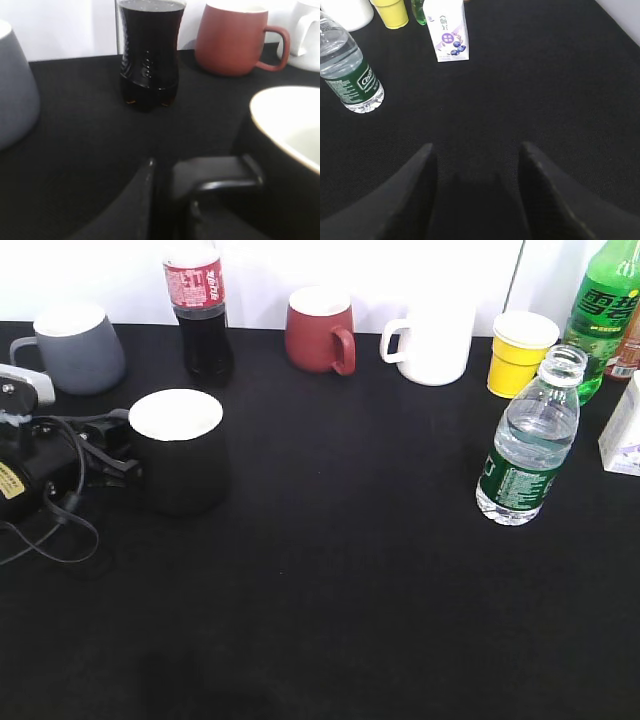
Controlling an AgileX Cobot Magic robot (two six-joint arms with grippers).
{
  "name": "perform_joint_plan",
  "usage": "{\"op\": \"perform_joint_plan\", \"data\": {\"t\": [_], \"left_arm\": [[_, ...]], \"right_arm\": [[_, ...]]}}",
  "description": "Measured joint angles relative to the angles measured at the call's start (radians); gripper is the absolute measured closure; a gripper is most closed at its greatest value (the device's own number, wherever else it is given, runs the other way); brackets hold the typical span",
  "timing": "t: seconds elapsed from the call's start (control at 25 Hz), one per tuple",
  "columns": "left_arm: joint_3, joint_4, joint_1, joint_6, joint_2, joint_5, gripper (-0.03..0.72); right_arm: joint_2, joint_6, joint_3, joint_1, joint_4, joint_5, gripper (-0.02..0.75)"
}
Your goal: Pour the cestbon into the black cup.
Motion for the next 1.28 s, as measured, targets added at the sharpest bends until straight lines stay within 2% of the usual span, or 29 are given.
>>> {"op": "perform_joint_plan", "data": {"t": [0.32, 0.6, 0.76, 1.08, 1.12, 1.2, 1.28], "left_arm": [[0.000, 0.117, 0.000, -0.005, -0.018, -0.034, 0.636], [0.000, 0.164, -0.143, -0.021, -0.194, -0.044, 0.638], [0.000, 0.167, -0.149, -0.094, -0.206, -0.048, 0.639], [0.000, 0.167, -0.149, -0.097, -0.206, -0.048, 0.639], [0.000, 0.167, -0.149, -0.097, -0.206, -0.048, 0.639], [0.000, 0.168, -0.149, -0.097, -0.206, -0.048, 0.639], [0.000, 0.169, -0.149, -0.097, -0.206, -0.048, 0.639]], "right_arm": [[0.000, 0.000, 0.000, 0.000, 0.000, 0.000, 0.332], [0.000, 0.000, 0.000, 0.000, 0.001, 0.000, 0.332], [0.000, -0.001, 0.000, 0.000, 0.019, 0.000, 0.332], [0.006, -0.017, -0.001, 0.000, 0.023, -0.005, 0.332], [0.034, -0.087, -0.009, 0.000, 0.036, -0.033, 0.332], [0.103, -0.262, -0.015, -0.001, 0.109, -0.251, 0.332], [0.229, -0.373, 0.041, -0.002, 0.286, -0.499, 0.332]]}}
